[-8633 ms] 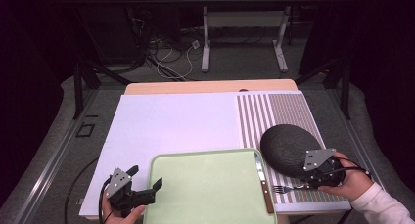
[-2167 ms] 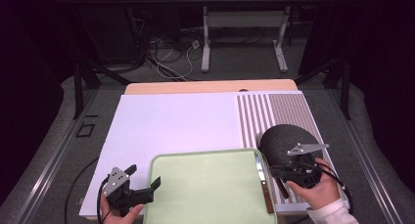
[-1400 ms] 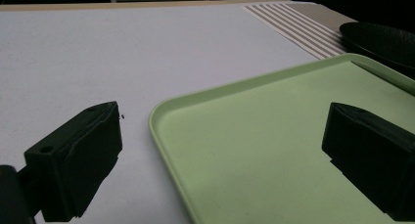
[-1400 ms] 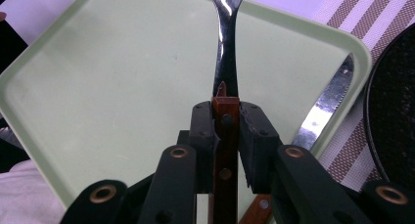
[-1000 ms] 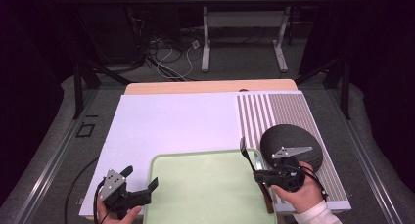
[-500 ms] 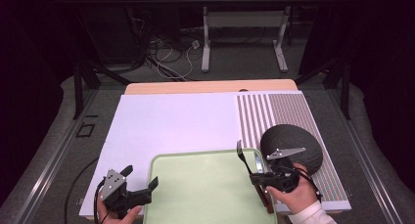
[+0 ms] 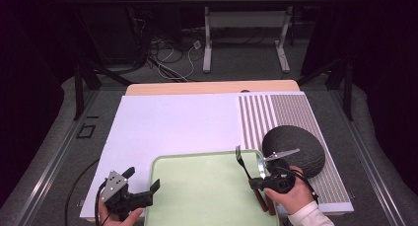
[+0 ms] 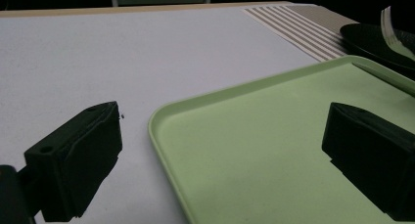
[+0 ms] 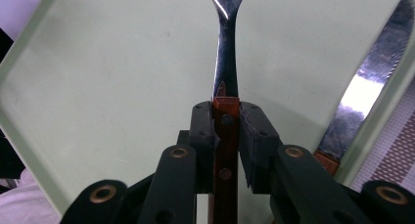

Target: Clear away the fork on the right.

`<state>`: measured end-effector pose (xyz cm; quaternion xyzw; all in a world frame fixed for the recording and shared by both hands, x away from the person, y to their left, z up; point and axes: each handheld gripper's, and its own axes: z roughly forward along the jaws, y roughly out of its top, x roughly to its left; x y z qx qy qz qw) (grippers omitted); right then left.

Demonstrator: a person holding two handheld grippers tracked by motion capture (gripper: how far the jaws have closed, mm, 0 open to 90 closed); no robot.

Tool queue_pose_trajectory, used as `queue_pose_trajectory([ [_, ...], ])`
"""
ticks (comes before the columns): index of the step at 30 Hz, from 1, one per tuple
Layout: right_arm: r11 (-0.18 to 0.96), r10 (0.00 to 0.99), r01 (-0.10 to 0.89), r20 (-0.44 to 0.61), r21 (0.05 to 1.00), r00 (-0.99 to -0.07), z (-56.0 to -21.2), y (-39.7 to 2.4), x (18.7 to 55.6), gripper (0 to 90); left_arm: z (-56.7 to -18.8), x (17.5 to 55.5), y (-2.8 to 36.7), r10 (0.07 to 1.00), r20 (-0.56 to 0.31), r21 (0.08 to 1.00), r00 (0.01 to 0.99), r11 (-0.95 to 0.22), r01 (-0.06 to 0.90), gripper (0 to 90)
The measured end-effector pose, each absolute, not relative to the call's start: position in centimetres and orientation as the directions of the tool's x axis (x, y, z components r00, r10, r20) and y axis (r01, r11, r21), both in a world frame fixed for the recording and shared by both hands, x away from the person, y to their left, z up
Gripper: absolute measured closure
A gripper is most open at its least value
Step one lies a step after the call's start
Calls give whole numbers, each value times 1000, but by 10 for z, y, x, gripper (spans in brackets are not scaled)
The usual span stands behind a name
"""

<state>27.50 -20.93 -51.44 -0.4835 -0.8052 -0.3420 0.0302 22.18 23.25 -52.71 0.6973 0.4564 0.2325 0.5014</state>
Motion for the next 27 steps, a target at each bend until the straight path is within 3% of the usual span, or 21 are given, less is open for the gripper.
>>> queue_pose_trajectory([
  [14,264,765,839,427,476,-483,-529,-208,282,769,-528,221,234,868,-141,911,477,-75,406,16],
  [18,256,768,868,456,425,-449,-535,-206,284,769,-528,222,233,867,-141,911,478,-75,405,16],
  [27,281,764,865,449,416,-464,-543,-204,285,767,-527,224,233,864,-145,912,482,-72,403,16],
])
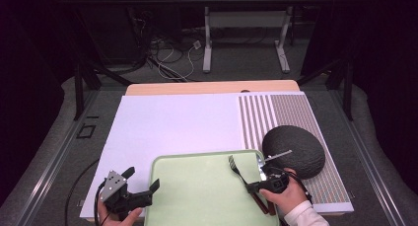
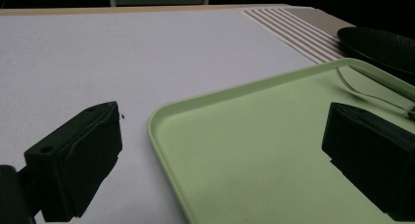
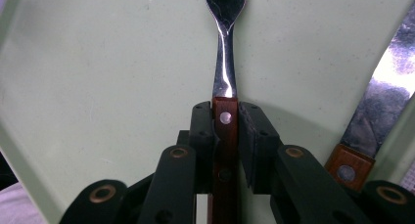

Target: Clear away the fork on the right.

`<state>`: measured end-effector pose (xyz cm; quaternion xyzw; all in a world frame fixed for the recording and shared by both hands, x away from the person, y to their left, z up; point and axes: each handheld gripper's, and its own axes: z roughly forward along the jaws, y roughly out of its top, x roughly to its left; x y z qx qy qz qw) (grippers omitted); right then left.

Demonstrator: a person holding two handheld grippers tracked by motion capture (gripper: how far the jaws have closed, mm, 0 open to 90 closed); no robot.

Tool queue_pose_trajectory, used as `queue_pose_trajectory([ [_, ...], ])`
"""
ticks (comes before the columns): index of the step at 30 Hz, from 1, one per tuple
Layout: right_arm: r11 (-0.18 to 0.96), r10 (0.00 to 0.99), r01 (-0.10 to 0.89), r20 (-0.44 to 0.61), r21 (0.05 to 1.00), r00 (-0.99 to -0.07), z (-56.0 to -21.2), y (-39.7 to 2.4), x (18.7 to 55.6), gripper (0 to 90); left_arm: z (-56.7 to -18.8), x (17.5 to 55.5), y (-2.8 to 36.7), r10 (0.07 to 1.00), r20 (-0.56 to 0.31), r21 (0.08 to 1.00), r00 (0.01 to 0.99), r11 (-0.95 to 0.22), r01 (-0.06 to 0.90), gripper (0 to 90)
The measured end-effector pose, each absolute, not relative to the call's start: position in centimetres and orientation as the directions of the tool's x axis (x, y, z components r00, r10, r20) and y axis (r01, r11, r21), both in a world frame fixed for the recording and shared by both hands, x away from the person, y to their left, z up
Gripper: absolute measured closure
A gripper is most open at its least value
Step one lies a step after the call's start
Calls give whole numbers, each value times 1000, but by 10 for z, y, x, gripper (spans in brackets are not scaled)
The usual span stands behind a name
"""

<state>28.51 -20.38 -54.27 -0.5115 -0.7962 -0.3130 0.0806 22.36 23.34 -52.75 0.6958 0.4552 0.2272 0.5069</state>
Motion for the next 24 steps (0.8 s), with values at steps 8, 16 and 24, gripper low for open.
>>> queue_pose_trajectory([
  [8,259,765,850,440,458,-470,-543,-209,283,704,-528,227,232,856,-144,911,496,-81,404,16],
  [16,279,732,766,388,579,-560,-532,-210,276,774,-528,228,232,855,-149,911,496,-76,405,16],
  [24,378,687,716,341,587,-642,-536,-194,274,900,-528,228,232,857,-151,911,493,-73,406,16],
])
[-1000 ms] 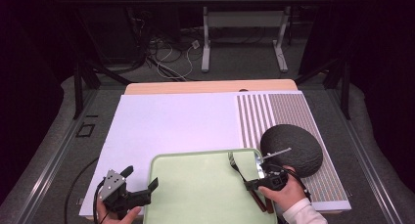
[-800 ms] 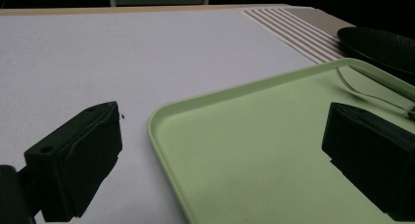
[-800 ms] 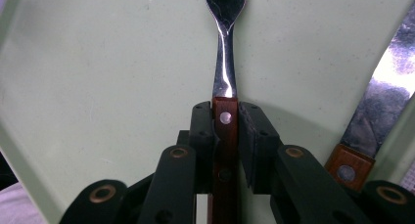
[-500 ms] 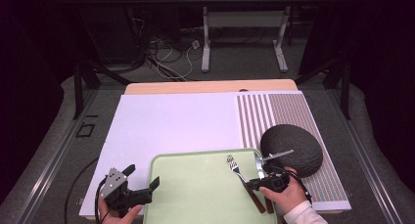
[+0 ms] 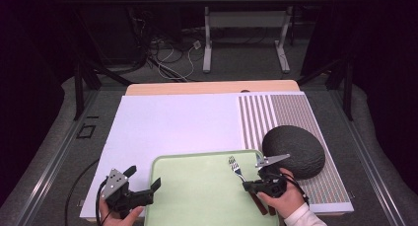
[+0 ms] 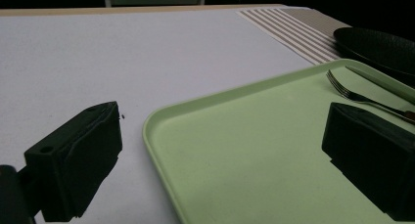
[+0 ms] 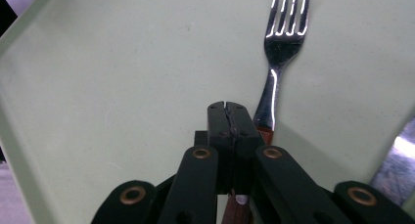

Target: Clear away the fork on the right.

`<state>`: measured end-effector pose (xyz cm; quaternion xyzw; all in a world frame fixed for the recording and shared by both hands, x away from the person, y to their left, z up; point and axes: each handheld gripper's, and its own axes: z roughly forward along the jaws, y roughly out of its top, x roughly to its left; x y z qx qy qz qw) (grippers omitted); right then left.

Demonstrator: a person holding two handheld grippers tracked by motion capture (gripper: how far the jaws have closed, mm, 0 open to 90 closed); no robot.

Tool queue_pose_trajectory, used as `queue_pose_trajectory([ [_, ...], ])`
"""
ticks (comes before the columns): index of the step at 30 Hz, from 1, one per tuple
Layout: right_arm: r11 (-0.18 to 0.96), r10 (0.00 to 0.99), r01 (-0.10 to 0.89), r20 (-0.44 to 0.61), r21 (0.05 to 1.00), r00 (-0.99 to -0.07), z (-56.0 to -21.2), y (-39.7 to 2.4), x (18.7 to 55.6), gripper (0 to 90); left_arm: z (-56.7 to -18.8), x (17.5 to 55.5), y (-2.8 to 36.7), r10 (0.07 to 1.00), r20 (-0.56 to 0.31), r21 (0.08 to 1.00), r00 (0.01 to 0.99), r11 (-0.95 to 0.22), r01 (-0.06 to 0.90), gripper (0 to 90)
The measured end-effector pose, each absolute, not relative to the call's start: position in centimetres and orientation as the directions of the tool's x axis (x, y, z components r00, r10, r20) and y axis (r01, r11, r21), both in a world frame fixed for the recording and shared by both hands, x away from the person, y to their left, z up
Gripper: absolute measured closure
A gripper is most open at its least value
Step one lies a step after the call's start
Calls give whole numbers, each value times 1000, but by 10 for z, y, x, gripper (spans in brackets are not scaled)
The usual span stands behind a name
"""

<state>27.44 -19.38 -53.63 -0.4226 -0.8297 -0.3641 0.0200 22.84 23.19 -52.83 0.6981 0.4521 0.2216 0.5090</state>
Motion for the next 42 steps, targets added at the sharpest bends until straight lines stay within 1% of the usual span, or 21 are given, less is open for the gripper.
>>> queue_pose_trajectory([
  [1,364,685,715,348,597,-639,-538,-191,274,900,-528,229,232,856,-151,910,494,-74,407,16],
  [3,384,693,714,327,585,-642,-539,-190,274,900,-528,228,232,856,-151,910,495,-75,407,16],
  [5,382,704,729,332,568,-627,-540,-189,275,900,-528,228,232,856,-150,910,495,-76,407,16],
  [8,379,700,722,331,579,-632,-544,-188,277,900,-528,228,232,856,-152,911,495,-73,405,16],
  [9,393,702,724,323,567,-634,-543,-188,277,900,-528,228,232,856,-152,911,494,-72,406,16],
  [10,373,703,719,327,586,-631,-545,-187,276,900,-528,229,232,856,-153,910,494,-73,408,16],
  [12,395,708,725,315,565,-632,-543,-188,277,900,-528,229,232,856,-153,910,494,-73,409,16],
  [13,393,710,730,319,559,-627,-543,-189,277,900,-528,229,232,856,-154,910,494,-73,409,16],
  [14,367,711,727,329,581,-622,-545,-188,277,900,-528,229,232,856,-153,909,494,-73,409,16],
  [16,375,724,742,324,555,-609,-542,-191,277,900,-529,229,232,856,-155,909,493,-72,410,16],
  [18,354,723,730,325,584,-610,-545,-193,278,900,-529,229,233,856,-155,909,493,-72,411,16],
  [19,361,729,739,322,569,-604,-543,-195,279,900,-529,229,233,856,-155,909,493,-72,411,16],
  [21,346,738,743,323,572,-593,-543,-197,280,900,-529,229,233,856,-156,909,493,-71,411,16],
  [22,340,729,733,327,589,-601,-544,-198,280,900,-529,229,233,856,-155,909,493,-72,411,16],
  [23,344,738,744,325,573,-591,-543,-199,280,900,-529,228,232,856,-156,909,492,-71,411,16],
  [24,332,738,742,329,583,-589,-544,-200,280,900,-529,228,232,856,-156,909,492,-71,411,16],
  [25,338,743,751,330,566,-583,-543,-202,280,900,-528,228,232,856,-156,909,493,-71,411,16],
  [29,327,752,761,333,560,-569,-542,-207,281,900,-529,229,233,856,-155,909,493,-72,411,16],
  [42,319,763,763,325,562,-558,-543,-215,282,900,-528,228,232,856,-150,910,495,-76,407,16],
])
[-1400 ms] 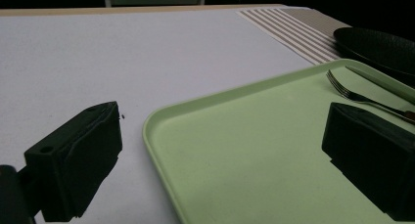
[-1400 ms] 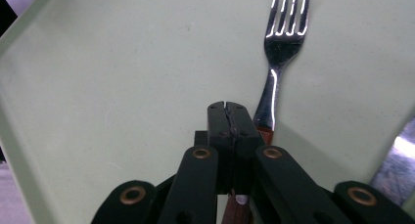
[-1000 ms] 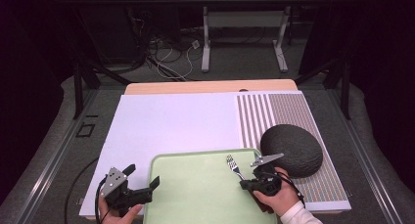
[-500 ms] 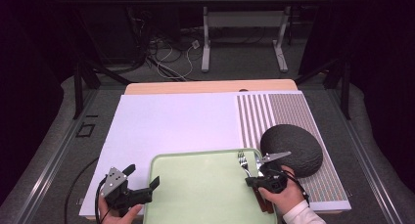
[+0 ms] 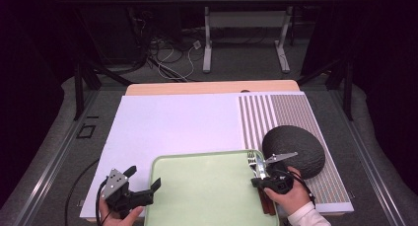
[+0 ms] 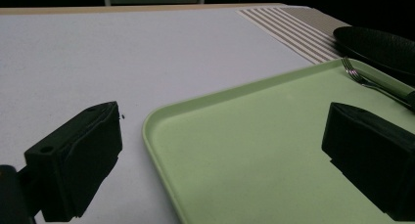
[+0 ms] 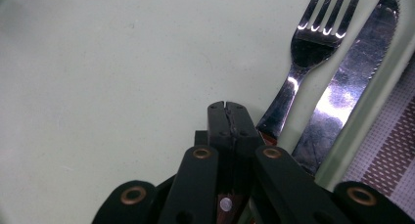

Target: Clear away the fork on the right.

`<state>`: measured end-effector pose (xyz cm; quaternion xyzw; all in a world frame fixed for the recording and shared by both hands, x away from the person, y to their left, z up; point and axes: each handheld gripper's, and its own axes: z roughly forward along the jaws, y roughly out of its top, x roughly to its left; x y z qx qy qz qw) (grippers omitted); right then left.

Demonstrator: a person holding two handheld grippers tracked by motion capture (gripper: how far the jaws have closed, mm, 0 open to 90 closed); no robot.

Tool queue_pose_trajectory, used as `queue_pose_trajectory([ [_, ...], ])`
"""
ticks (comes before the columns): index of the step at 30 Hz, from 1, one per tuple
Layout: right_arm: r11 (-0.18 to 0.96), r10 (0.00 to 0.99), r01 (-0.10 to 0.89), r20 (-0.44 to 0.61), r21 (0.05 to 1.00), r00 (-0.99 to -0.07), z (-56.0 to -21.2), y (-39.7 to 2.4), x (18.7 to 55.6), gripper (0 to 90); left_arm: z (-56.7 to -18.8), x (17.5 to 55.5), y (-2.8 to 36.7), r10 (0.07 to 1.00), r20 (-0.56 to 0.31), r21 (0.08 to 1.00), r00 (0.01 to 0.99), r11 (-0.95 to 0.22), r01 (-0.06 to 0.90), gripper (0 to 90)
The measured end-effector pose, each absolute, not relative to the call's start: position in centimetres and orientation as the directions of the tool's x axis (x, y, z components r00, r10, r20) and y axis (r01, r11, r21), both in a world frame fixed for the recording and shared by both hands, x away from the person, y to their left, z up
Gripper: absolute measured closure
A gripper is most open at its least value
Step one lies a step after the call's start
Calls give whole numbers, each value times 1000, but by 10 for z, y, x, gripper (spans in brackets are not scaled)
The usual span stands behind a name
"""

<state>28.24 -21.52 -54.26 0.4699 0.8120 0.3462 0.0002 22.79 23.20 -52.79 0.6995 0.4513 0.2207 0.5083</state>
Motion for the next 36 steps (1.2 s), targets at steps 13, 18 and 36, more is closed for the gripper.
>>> queue_pose_trajectory([
  [13,315,754,742,319,592,-574,-533,-221,279,852,-527,227,232,854,-142,911,500,-86,404,17],
  [18,286,758,713,304,640,-577,-526,-227,278,788,-527,227,233,856,-143,911,497,-83,405,17],
  [36,374,737,604,169,704,-654,-514,-243,279,596,-527,227,232,855,-138,910,499,-89,405,17],
])
